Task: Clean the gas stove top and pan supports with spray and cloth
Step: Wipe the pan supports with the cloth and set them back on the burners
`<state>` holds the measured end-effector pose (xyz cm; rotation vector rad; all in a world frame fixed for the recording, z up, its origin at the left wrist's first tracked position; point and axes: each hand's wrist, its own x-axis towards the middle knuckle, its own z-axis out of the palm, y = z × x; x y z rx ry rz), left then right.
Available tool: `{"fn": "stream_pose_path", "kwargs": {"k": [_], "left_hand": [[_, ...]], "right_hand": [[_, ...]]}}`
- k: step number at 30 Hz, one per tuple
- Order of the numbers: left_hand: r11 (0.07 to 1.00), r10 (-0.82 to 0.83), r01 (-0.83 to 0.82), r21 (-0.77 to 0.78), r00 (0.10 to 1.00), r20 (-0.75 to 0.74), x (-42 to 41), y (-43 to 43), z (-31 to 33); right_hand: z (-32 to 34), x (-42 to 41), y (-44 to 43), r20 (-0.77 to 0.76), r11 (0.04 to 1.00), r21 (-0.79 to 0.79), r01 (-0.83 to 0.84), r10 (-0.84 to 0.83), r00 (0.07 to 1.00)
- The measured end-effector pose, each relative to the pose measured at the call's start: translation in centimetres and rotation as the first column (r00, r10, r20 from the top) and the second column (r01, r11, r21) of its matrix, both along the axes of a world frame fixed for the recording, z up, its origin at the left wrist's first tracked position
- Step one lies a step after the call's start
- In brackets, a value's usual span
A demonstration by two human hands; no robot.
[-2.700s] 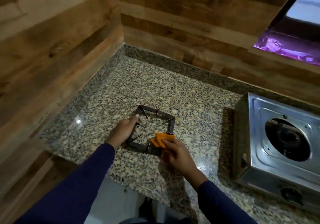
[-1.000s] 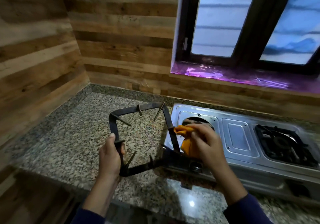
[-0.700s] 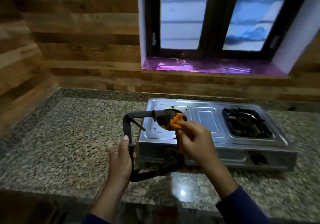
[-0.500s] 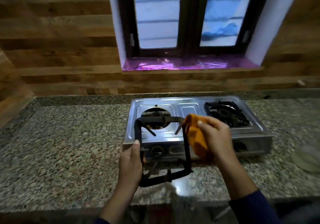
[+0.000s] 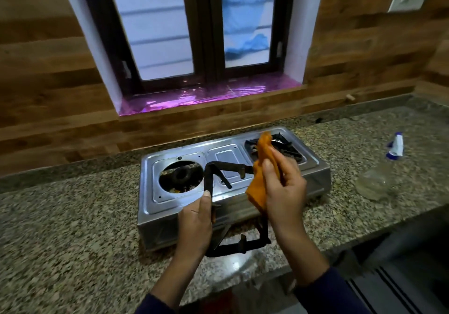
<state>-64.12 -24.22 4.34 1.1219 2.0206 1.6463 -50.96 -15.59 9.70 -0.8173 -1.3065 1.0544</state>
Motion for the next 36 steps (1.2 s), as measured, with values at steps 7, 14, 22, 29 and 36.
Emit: {"fn": "stream_pose_path", "kwargs": {"k": [7, 14, 22, 29, 36], "left_hand": [[0.992, -0.125, 0.125, -0.011, 0.992, -0.001, -0.5, 1.2, 0.5], [0.989, -0.144, 0.146, 0.032, 0.988, -0.054, -1.0, 1.2, -0.1], [0.950, -0.239, 0.230, 0.211, 0.971, 0.019, 0.3, 2.6, 1.9], [0.908, -0.360, 0.285, 0.308, 0.906, 0.222, 0.4, 3.5, 0.8], [0.813, -0.496, 0.452, 0.366, 0.868, 0.029, -2.0, 4.4, 2.4]], "right_hand": [[-1.9, -2.2, -0.3, 0.417, 0.944, 0.305, -0.127, -0.012, 0.909], [-4.9, 2.3, -3.2, -0.282, 0.868, -0.497, 0.027, -0.191, 0.940], [-8.0, 4.2, -0.8, -0.252, 0.766, -0.639, -0.074, -0.118, 0.960], [-2.9, 8.5, 0.5, -0.140, 0.972, -0.235, 0.022, -0.057, 0.988], [4.0, 11.3, 1.5, 0.461, 0.963, 0.260, -0.070, -0.060, 0.886]]}}
